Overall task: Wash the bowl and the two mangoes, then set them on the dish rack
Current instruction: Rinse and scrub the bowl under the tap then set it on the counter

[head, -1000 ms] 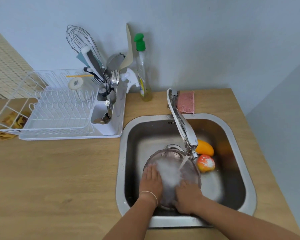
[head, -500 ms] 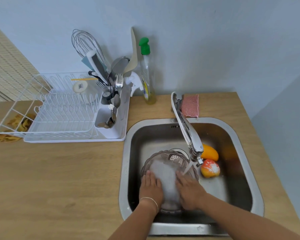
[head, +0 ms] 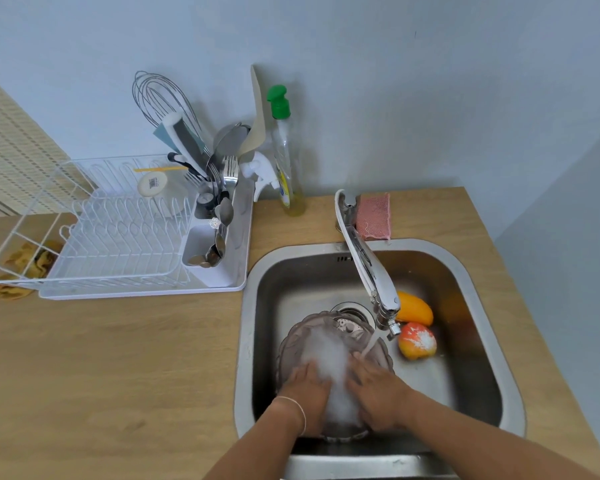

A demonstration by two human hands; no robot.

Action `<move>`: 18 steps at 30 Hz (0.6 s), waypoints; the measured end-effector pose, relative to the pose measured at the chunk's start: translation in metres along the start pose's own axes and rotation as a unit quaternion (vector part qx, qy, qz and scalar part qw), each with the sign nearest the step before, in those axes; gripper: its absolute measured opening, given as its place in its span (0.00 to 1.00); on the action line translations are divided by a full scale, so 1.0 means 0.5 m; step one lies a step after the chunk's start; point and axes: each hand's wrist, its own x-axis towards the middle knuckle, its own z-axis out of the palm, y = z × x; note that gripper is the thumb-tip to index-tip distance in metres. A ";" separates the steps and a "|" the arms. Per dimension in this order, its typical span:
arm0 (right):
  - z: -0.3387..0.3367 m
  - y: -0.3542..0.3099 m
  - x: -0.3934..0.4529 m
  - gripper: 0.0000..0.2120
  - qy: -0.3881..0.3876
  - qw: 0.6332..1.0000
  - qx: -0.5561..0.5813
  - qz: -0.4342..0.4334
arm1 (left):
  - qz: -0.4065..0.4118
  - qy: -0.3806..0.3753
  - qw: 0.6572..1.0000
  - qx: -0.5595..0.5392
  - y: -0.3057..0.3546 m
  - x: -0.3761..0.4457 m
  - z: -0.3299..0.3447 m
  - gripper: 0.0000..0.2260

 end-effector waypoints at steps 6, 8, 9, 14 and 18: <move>-0.010 0.022 0.017 0.29 0.091 0.989 0.108 0.038 | -0.063 0.026 0.998 0.011 -0.009 0.004 -0.004 0.39; -0.017 0.009 0.018 0.30 0.082 0.988 0.110 0.064 | -0.010 -0.005 0.999 0.034 0.005 -0.006 -0.001 0.34; -0.019 -0.004 0.016 0.32 0.061 0.992 0.096 0.053 | 0.000 -0.001 0.999 0.034 0.005 -0.007 0.001 0.32; 0.000 -0.006 0.016 0.30 0.086 0.995 0.010 0.057 | -0.012 0.024 0.998 0.061 -0.006 -0.016 0.003 0.30; 0.039 0.022 0.030 0.28 0.096 0.992 -0.028 0.078 | 0.002 0.041 0.998 0.037 0.012 -0.020 -0.007 0.31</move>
